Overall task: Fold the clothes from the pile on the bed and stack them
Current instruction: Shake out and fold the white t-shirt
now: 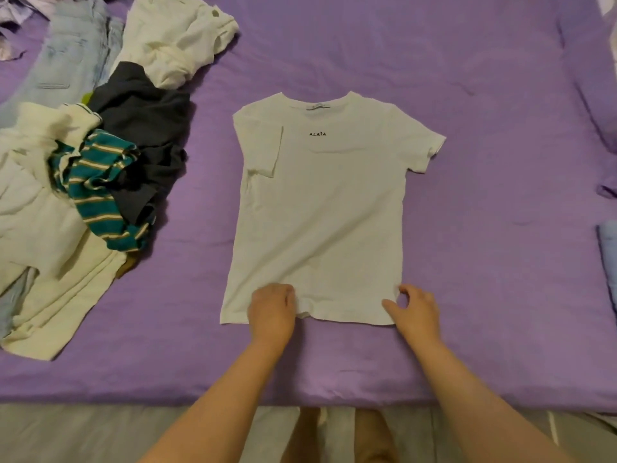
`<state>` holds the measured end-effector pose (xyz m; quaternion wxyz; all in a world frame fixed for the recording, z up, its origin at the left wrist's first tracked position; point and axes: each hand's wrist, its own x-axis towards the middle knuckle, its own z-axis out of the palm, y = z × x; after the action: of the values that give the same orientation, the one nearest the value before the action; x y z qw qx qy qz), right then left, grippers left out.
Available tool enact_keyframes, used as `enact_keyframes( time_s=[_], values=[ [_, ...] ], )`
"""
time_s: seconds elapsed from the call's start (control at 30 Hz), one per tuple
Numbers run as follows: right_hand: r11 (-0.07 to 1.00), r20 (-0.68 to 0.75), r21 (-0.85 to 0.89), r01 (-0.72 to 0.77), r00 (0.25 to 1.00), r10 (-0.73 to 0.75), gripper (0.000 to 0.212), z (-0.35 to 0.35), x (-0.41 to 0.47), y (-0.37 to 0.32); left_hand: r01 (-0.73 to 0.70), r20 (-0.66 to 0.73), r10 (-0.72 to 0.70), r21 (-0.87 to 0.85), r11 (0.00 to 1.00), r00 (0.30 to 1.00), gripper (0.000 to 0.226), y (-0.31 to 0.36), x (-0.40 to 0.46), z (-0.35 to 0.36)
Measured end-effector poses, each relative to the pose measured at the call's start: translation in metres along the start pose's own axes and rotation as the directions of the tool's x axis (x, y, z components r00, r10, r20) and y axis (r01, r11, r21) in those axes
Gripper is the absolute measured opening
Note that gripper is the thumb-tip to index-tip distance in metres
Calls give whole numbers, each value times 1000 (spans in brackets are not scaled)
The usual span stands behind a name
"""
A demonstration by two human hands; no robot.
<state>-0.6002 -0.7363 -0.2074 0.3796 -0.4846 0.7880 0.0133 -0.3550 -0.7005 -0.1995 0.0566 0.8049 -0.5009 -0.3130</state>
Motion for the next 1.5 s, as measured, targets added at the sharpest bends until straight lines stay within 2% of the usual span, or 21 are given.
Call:
enact_keyframes(
  time_s=[0.07, 0.1, 0.2, 0.3, 0.37, 0.4, 0.47, 0.53, 0.57, 0.7, 0.77, 0.83, 0.93, 1.0, 1.07, 1.13, 1.2, 1.23, 1.33, 1.4, 1.5],
  values=[
    [998, 0, 61, -6, 1000, 6, 67, 2, 1, -2, 151, -175, -151, -16, 988, 973, 28, -11, 6, -7],
    [998, 9, 62, -20, 1000, 19, 69, 3, 2, -2, 242, -179, -246, -40, 969, 953, 37, -19, 10, -11],
    [999, 63, 27, -23, 998, 21, 39, 6, 5, -1, 455, -73, -474, -186, 871, 878, 52, -39, 24, -22],
    [992, 13, 115, 41, 999, -43, 9, 8, 2, -2, 603, 34, -604, -110, 790, 796, 49, -54, 26, -28],
    [965, -21, 261, 36, 999, -32, 18, 9, 0, -1, 615, 102, -607, -134, 777, 788, 41, -60, 24, -28],
    [935, -20, 354, 5, 1000, 2, 21, 10, 0, -1, 611, 115, -602, -227, 758, 790, 38, -63, 23, -27],
    [836, 13, 541, -89, 995, 97, 18, 9, -2, -4, 562, 143, -582, -518, 645, 800, 35, -66, 18, -28],
    [713, 10, 689, -128, 986, 168, 23, 9, -5, -4, 503, 148, -567, -672, 544, 810, 26, -67, 7, -33],
    [675, 1, 725, -137, 980, 198, 22, 8, -8, -2, 488, 139, -560, -685, 541, 817, 20, -68, 1, -35],
    [543, 18, 820, -179, 957, 289, 18, 2, -23, 8, 473, 129, -533, -664, 580, 836, 37, -76, -20, -38],
    [538, -18, 829, -154, 954, 300, 14, -2, -33, 11, 490, 152, -530, -645, 587, 835, 36, -76, -30, -39],
    [670, -89, 731, -132, 954, 285, 17, -5, -43, 13, 502, 173, -515, -611, 612, 839, 34, -77, -40, -40],
    [864, -114, 490, -116, 974, 196, 37, -8, -51, 17, 497, 151, -483, -426, 756, 863, 26, -78, -50, -38],
    [954, -92, 278, -112, 985, 143, 59, -8, -54, 17, 480, 38, -482, -195, 855, 875, 40, -79, -53, -39],
    [999, -126, 10, -50, 991, 51, 70, -11, -58, 15, 384, -63, -394, -128, 914, 917, 44, -74, -51, -41],
    [957, -106, -263, 120, 983, -152, 69, -11, -57, 13, 268, -17, -281, -246, 931, 960, 37, -63, -44, -38],
    [815, 77, -477, 329, 940, -334, 65, -9, -50, 7, 228, 114, -202, -319, 920, 973, 36, -45, -33, -32],
    [743, 187, -529, 411, 910, -370, 63, -6, -44, 3, 225, 173, -176, -331, 916, 969, 37, -34, -28, -28],
    [673, 409, -588, 449, 883, -231, 48, -4, -22, -18, 251, 291, -144, -377, 891, 946, 42, -1, -10, -16],
    [690, 415, -600, 405, 895, -164, 35, -7, -2, -34, 273, 334, -140, -392, 879, 932, 46, 20, 5, -11],
    [777, 344, -487, 399, 905, -249, 37, -20, 32, -56, 240, 312, -119, -388, 890, 943, 47, 46, 31, -8]
  ],
)
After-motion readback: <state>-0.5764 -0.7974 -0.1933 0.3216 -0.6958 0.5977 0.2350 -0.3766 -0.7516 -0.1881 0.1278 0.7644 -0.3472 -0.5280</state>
